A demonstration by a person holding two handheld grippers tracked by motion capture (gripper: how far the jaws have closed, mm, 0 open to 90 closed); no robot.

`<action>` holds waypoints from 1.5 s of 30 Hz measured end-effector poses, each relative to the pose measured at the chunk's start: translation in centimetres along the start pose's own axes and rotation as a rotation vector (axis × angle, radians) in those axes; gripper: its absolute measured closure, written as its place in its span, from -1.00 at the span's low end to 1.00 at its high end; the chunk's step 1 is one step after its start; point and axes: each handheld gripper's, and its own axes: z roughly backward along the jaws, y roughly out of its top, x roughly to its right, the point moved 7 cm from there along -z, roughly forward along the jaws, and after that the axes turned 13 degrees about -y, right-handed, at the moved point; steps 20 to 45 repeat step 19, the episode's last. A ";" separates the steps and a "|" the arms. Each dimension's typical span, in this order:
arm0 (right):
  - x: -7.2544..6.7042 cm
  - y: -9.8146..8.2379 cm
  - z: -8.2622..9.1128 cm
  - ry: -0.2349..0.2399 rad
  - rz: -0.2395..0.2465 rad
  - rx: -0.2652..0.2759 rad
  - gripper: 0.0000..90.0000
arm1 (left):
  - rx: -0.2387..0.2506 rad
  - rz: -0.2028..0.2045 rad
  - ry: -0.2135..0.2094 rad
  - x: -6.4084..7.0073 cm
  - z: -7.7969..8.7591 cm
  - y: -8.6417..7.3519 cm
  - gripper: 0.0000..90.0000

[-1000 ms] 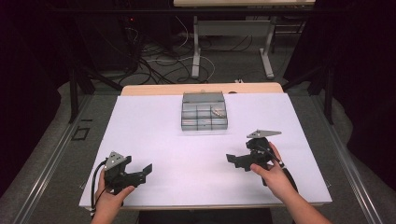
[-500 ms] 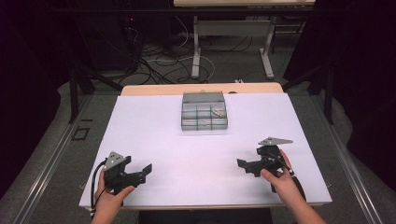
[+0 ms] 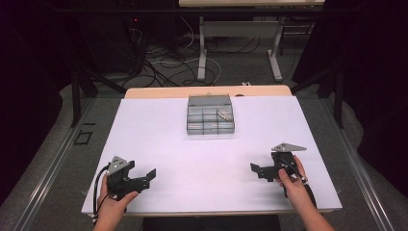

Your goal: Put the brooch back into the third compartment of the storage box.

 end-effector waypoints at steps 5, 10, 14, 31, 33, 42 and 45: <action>0.3 -0.4 -0.2 -0.010 -0.005 -0.020 -1.00 | -0.001 -0.004 0.002 0.0 -0.1 0.0 -0.84; 0.6 -0.6 -0.2 -0.011 0.011 -0.032 -1.00 | -0.004 -0.004 0.002 -0.1 -0.1 0.0 -0.84; 0.8 -0.5 -0.2 -0.024 -0.013 -0.031 -1.00 | -0.004 -0.003 0.002 -0.1 -0.1 0.1 -0.84; 1.1 -0.6 -0.1 -0.029 -0.039 -0.033 -1.00 | -0.002 -0.005 -0.001 -0.2 -0.2 0.2 -0.84; 1.1 -0.6 -0.1 -0.029 -0.039 -0.033 -1.00 | -0.002 -0.005 -0.001 -0.2 -0.2 0.2 -0.84; 1.1 -0.6 -0.1 -0.029 -0.039 -0.033 -1.00 | -0.002 -0.005 -0.001 -0.2 -0.2 0.2 -0.84; 1.1 -0.6 -0.1 -0.029 -0.039 -0.033 -1.00 | -0.002 -0.005 -0.001 -0.2 -0.2 0.2 -0.84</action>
